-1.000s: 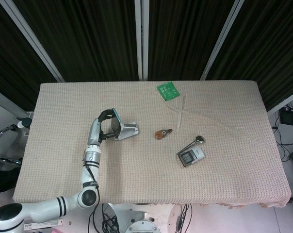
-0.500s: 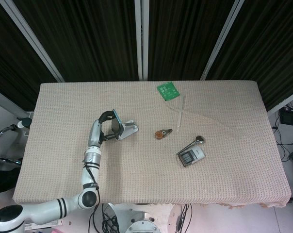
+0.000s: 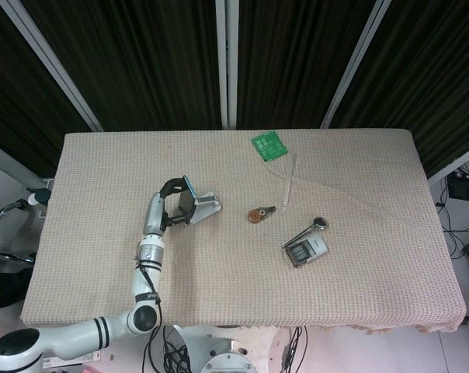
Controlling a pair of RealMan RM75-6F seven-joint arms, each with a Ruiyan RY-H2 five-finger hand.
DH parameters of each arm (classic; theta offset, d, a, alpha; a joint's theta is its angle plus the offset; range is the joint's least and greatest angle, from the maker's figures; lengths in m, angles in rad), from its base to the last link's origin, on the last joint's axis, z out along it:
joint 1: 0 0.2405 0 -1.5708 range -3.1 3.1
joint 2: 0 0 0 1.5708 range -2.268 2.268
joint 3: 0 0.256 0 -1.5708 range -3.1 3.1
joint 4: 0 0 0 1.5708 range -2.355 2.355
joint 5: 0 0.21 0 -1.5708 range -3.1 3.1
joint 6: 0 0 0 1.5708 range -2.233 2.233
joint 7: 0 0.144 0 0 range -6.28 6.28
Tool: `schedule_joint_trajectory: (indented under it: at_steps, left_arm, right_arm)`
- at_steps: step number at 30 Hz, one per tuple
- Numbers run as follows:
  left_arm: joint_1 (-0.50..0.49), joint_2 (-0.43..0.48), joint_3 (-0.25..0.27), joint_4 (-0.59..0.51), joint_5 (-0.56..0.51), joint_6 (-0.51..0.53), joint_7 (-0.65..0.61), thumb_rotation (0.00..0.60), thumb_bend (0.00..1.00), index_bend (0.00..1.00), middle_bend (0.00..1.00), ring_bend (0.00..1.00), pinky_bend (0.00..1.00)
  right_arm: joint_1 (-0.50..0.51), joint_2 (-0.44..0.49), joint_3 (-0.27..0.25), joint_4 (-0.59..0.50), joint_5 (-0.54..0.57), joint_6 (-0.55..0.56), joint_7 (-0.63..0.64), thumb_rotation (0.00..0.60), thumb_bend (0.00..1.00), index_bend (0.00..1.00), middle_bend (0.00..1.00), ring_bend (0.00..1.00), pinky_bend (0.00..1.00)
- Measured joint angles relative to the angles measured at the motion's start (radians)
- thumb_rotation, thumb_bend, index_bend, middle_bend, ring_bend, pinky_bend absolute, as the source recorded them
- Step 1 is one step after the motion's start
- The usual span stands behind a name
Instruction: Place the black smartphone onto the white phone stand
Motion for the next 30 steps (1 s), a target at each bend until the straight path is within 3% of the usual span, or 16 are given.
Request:
schedule_joint_trajectory:
  at_steps: [5, 11, 14, 21, 30]
  left_arm:
    - [0.001, 0.000, 0.001, -0.001, 0.008, -0.008, -0.003, 0.600, 0.49, 0.58, 0.71, 0.34, 0.17]
    - [0.004, 0.009, 0.007, -0.007, 0.016, -0.036, -0.017, 0.600, 0.42, 0.32, 0.39, 0.28, 0.17]
    - [0.005, 0.012, 0.012, -0.007, 0.027, -0.046, -0.024, 0.600, 0.40, 0.24, 0.31, 0.24, 0.17]
    - [0.004, 0.008, 0.017, 0.005, 0.052, -0.050, -0.038, 0.600, 0.38, 0.12, 0.18, 0.16, 0.17]
    - [0.007, 0.008, 0.034, 0.022, 0.092, -0.067, -0.077, 0.600, 0.35, 0.07, 0.07, 0.11, 0.17]
  right_arm:
    - [-0.001, 0.002, 0.001, -0.002, 0.001, 0.000, 0.000, 0.600, 0.22, 0.00, 0.00, 0.00, 0.00]
    - [-0.001, 0.002, 0.001, -0.002, 0.001, 0.001, 0.000, 0.600, 0.22, 0.00, 0.00, 0.00, 0.00]
    - [-0.002, 0.002, 0.001, -0.001, 0.002, 0.000, 0.000, 0.600, 0.22, 0.00, 0.00, 0.00, 0.00]
    - [-0.004, 0.003, 0.002, 0.000, 0.006, 0.001, 0.004, 0.600, 0.22, 0.00, 0.00, 0.00, 0.00]
    - [-0.005, 0.001, 0.002, 0.002, 0.009, -0.001, 0.009, 0.600, 0.22, 0.00, 0.00, 0.00, 0.00]
